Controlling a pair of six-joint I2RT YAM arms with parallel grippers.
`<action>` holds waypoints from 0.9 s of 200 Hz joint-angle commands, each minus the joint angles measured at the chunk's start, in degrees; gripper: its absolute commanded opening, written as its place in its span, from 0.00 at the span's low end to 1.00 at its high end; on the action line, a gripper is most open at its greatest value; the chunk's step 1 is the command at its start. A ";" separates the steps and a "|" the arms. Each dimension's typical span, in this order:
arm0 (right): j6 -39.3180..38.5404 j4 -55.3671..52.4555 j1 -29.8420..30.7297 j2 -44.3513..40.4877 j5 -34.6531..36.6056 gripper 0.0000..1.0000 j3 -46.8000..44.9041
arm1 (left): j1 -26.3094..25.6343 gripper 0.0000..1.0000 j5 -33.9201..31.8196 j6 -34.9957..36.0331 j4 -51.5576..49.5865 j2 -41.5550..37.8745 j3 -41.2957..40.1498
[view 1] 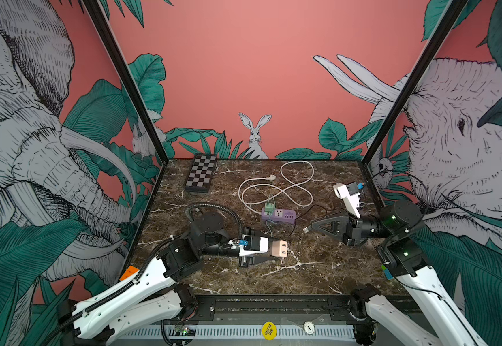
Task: Charge the electric toothbrush
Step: Insert the charging cable into the plug.
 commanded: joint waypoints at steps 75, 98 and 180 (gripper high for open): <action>0.18 -12.53 0.33 2.12 19.72 0.00 1.52 | 1.67 0.00 -16.05 3.89 10.67 1.62 -1.84; 10.25 -12.56 0.37 2.33 28.28 0.00 -0.56 | -1.28 0.00 -26.65 10.82 17.34 3.07 -5.27; 21.80 -17.40 4.45 2.41 48.47 0.00 -3.57 | -5.84 0.00 -48.44 35.39 38.31 19.98 -10.44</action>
